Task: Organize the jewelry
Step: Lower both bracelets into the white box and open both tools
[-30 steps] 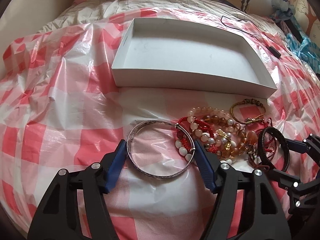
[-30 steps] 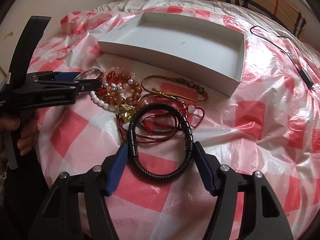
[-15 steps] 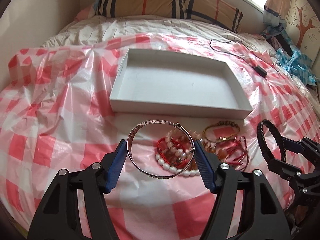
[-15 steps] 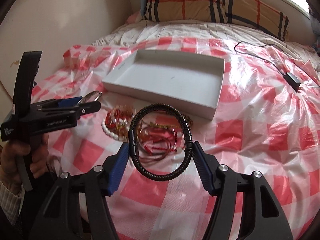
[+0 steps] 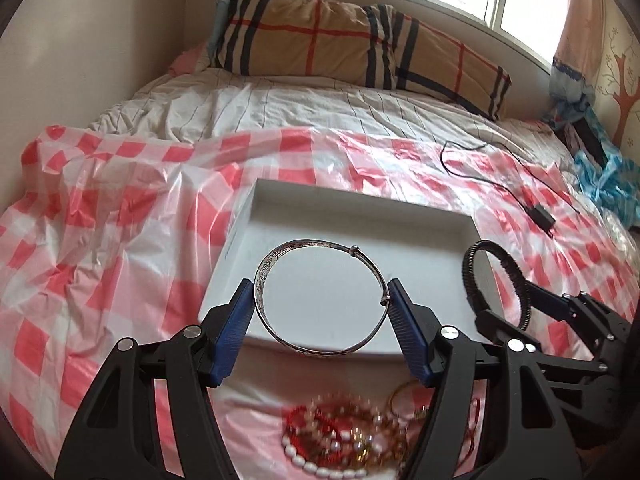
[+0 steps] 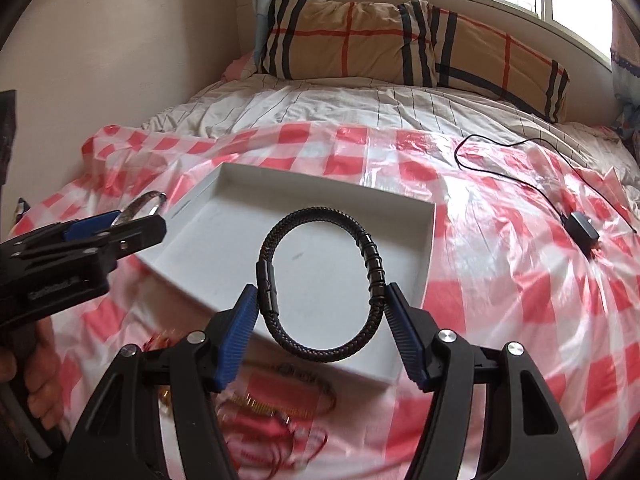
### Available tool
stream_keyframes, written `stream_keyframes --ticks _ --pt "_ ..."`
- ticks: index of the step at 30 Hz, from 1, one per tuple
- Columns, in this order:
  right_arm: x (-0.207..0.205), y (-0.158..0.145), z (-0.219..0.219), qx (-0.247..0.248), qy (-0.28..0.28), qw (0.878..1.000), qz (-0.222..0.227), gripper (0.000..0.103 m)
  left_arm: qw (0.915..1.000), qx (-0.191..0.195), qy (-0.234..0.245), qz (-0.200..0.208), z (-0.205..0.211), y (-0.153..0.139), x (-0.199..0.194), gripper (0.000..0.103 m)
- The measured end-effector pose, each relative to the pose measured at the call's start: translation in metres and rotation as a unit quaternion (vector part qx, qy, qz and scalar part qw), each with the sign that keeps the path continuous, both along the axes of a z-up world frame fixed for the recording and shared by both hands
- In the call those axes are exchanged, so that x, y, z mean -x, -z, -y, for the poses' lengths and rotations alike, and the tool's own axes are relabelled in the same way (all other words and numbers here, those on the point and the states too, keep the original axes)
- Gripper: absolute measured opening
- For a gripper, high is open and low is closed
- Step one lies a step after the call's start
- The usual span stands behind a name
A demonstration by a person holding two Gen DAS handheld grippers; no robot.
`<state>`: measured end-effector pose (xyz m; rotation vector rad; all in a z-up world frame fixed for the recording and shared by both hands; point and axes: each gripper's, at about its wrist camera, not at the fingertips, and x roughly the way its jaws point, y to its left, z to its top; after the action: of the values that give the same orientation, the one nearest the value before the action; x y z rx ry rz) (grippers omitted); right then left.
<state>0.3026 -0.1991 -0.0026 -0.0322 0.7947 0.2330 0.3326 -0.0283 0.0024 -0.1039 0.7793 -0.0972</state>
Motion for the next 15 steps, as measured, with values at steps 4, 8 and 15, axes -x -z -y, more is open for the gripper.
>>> stream_keyframes --ticks 4,8,15 --pt "-0.027 0.01 -0.004 0.006 0.001 1.0 0.005 0.065 0.9999 0.007 -0.014 0.005 0.0 0.005 -0.016 0.064" --pt "-0.049 0.034 -0.013 0.04 0.003 0.999 -0.03 0.071 0.9991 -0.011 -0.028 -0.029 0.003 0.033 -0.035 0.064" --pt "0.001 0.032 0.001 0.03 0.029 0.998 -0.041 0.075 0.9989 -0.019 -0.03 -0.03 -0.003 0.032 -0.007 0.072"
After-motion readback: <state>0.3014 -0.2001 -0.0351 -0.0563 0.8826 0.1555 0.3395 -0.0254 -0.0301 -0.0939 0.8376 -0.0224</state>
